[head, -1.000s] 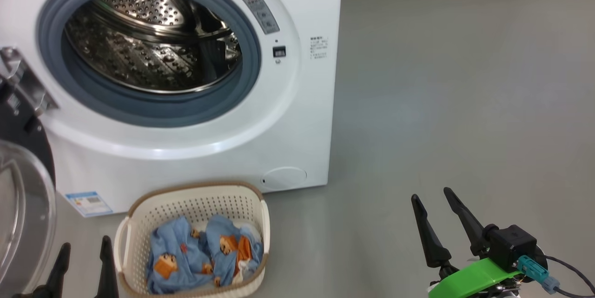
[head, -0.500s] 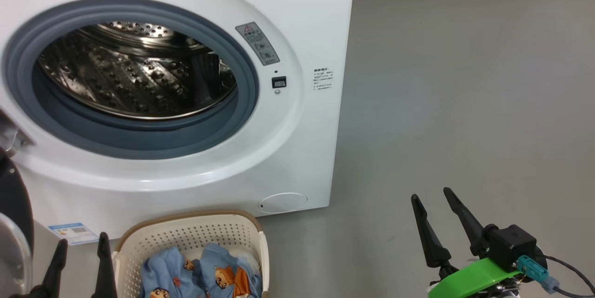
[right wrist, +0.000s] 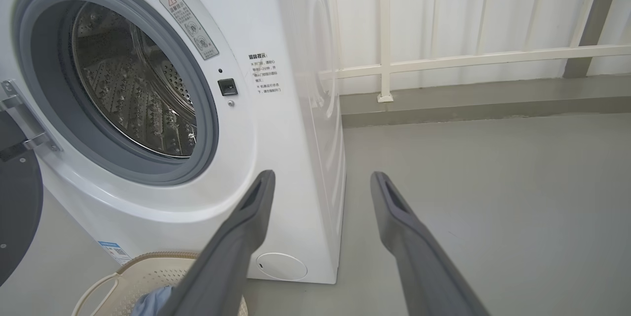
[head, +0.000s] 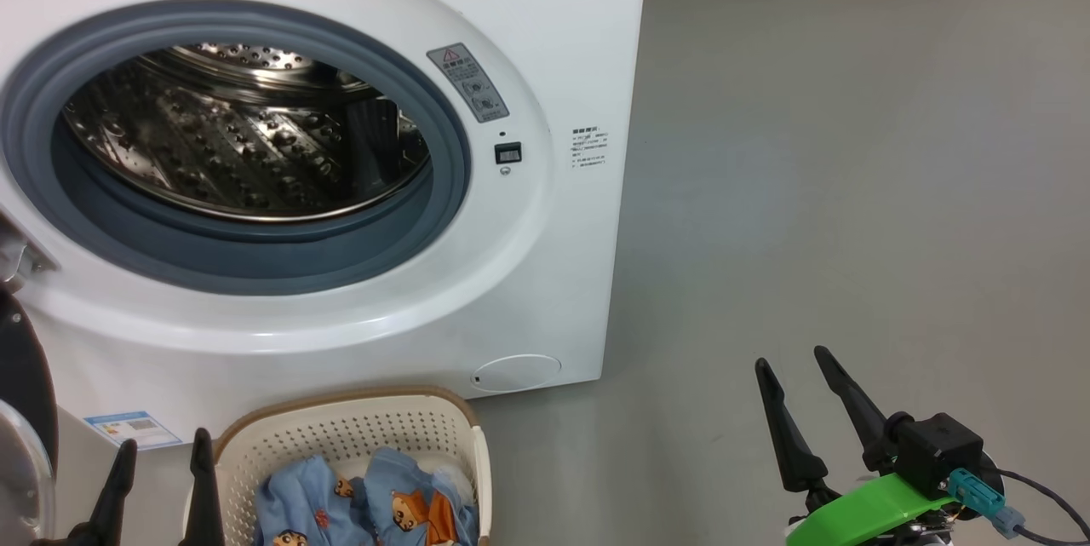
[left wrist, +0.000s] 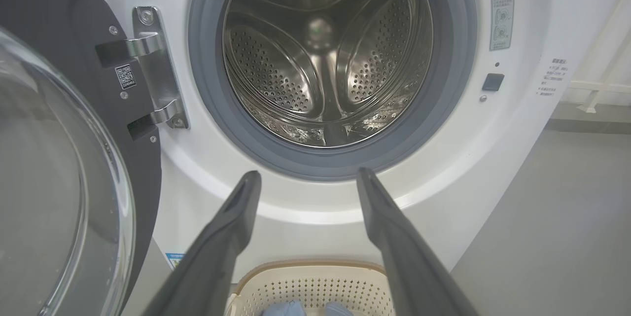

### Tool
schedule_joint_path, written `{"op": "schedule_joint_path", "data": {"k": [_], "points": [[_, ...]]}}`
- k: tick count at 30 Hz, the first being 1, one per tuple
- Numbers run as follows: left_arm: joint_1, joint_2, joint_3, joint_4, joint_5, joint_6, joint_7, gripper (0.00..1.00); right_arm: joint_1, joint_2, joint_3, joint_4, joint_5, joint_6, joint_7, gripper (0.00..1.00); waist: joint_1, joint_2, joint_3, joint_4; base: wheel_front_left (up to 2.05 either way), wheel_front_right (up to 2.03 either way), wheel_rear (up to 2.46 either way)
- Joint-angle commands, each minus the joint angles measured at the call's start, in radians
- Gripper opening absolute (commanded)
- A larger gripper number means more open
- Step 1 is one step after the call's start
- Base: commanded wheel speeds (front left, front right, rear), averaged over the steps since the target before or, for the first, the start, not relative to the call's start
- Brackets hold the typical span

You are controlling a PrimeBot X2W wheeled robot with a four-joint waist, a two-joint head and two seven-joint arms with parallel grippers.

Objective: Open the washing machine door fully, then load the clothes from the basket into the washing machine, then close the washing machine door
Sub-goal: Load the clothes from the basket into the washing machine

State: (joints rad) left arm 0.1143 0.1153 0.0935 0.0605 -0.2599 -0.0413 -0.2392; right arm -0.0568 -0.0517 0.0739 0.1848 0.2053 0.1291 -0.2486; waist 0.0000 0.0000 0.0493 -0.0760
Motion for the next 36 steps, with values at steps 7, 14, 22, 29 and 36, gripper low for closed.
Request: {"op": "schedule_joint_path", "data": {"k": [7,14,22,29,36], "points": [[-0.049,0.021,0.028,-0.023,-0.007,-0.004,-0.014,1.00,-0.019,0.001,0.017,-0.020,0.007,0.002,-0.012,1.00,0.0000,0.0000,0.004,-0.001,0.00,0.00,0.00],[-0.047,0.020,0.019,-0.019,-0.011,-0.005,-0.015,1.00,-0.016,0.001,0.014,-0.012,0.005,0.002,-0.013,1.00,0.0000,0.0000,-0.001,-0.001,0.00,0.00,0.00],[-0.040,0.019,0.012,-0.020,-0.016,-0.001,-0.016,1.00,-0.013,0.001,0.014,-0.009,0.005,0.002,-0.013,1.00,0.0000,0.0000,-0.009,0.003,0.00,0.00,0.00],[-0.043,0.024,0.001,-0.022,-0.021,-0.004,-0.007,1.00,-0.010,0.001,0.009,-0.012,0.010,0.002,-0.013,1.00,0.0000,0.0000,0.011,0.006,0.00,0.00,0.00],[-0.068,0.036,-0.009,-0.017,-0.027,-0.010,0.000,1.00,-0.019,0.001,0.006,-0.020,0.019,0.002,-0.013,1.00,0.0000,0.0000,0.063,0.007,0.00,0.00,0.00]]}}
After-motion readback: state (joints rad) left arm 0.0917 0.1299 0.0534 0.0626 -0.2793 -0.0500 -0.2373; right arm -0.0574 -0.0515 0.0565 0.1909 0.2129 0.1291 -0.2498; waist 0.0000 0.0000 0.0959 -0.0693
